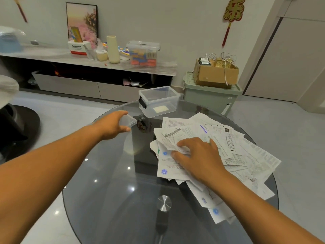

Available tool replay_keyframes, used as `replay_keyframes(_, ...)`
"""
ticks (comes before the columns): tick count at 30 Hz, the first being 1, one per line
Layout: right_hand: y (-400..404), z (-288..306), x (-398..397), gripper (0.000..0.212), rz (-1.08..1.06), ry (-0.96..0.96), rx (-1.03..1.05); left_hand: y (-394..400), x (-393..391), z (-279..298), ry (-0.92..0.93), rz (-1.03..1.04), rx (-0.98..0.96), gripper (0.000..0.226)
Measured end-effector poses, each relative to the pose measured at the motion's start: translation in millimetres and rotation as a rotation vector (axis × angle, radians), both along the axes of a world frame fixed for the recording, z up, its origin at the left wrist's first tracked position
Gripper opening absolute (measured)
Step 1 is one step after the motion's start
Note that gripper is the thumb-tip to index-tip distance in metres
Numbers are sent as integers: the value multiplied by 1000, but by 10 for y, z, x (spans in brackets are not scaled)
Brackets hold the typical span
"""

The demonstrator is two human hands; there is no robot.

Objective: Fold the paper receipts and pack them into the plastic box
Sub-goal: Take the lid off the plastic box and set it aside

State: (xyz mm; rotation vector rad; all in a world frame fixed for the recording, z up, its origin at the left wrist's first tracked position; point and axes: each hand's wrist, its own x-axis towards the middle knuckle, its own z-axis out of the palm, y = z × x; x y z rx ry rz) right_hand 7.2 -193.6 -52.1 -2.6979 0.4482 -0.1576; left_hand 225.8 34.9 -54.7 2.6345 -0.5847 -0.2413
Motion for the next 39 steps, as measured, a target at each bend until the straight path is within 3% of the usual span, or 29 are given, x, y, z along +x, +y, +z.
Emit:
replay_keyframes(4, -13, 39, -8, 46, -16, -33, 61, -201, -27, -17, -132, -18, -187, 81)
replay_keyframes(8, -5, 38, 15, 28, 6, -102, 104, -493, -64, 40, -324, -106, -287, 69)
replay_keyframes(11, 8, 64, 20, 26, 18, -79, 107, -654, 60, 130, -458, -174, -173, 68)
replay_keyframes(16, -18, 101, 1, 23, 33, -22, 109, -732, 321, 213, -490, -194, 120, 67)
replay_keyframes(22, -61, 172, -38, 6, 34, 3, 109, -770, 257, 267, -514, -216, 89, 42)
replay_keyframes(26, -128, 281, -105, 24, 92, 114, 98, -813, 97, 320, -428, -212, 37, 38)
replay_keyframes(29, -162, 335, -147, 41, 58, 194, 220, -803, -30, 347, -357, -174, 7, 47)
replay_keyframes(33, -198, 260, -124, 15, -52, -47, 256, -806, -244, 321, -444, -171, -109, 55)
replay_keyframes(36, -150, 214, -114, 57, -70, 52, 141, -888, -442, 279, -509, -290, -160, 50)
replay_keyframes(39, -60, 122, -110, 60, -60, 67, -10, -967, -666, 225, -455, -399, -156, 49)
